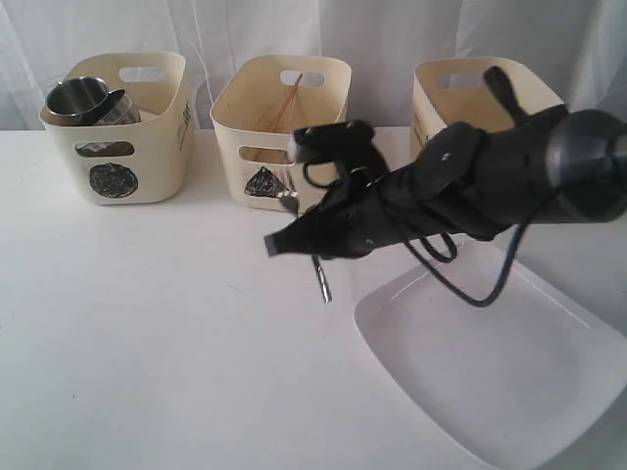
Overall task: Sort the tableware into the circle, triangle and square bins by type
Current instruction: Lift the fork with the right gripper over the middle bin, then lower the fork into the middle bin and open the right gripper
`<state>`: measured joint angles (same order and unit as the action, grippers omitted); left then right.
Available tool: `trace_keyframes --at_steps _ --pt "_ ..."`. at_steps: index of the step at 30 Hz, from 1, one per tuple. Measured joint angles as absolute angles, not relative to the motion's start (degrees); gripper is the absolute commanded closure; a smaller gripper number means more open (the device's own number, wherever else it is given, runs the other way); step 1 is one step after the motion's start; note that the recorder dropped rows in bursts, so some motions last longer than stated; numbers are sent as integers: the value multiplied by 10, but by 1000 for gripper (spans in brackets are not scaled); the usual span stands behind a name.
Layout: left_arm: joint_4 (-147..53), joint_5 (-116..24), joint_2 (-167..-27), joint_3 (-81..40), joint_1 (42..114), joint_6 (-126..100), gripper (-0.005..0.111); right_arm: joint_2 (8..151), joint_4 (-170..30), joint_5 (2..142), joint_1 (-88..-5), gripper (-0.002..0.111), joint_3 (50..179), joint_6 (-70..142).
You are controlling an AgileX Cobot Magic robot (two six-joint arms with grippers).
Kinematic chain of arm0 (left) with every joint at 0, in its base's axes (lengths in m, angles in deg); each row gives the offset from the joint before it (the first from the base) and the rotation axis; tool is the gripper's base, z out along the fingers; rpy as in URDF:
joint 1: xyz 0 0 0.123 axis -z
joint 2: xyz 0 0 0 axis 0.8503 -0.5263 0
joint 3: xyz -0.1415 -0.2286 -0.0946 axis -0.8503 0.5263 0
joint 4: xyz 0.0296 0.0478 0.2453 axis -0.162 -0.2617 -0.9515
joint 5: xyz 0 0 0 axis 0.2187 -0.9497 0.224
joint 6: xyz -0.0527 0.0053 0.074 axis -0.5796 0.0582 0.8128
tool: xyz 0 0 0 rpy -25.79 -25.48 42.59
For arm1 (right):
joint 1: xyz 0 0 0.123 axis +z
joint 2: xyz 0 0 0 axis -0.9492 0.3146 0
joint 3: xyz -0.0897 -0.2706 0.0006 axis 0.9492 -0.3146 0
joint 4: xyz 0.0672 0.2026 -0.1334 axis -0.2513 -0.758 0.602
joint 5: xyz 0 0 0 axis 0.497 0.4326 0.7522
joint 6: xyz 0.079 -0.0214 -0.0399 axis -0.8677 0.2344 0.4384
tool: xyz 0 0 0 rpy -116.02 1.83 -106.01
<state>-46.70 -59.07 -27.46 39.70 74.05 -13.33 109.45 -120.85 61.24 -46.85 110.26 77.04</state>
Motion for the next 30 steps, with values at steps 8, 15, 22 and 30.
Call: trace_keyframes --at_steps 8,15,22,30 --pt "-470 -591 -275 397 740 -133 107 1048 -1234 803 -530 108 1109 562" --pt "-470 -591 -275 397 740 -133 107 1091 -1088 800 -543 108 1200 432" --pt "-470 -591 -275 397 740 -133 107 1162 -1061 779 -545 108 1311 401" --pt "-470 -591 -275 397 740 -133 107 1254 -1054 711 -545 108 1435 402"
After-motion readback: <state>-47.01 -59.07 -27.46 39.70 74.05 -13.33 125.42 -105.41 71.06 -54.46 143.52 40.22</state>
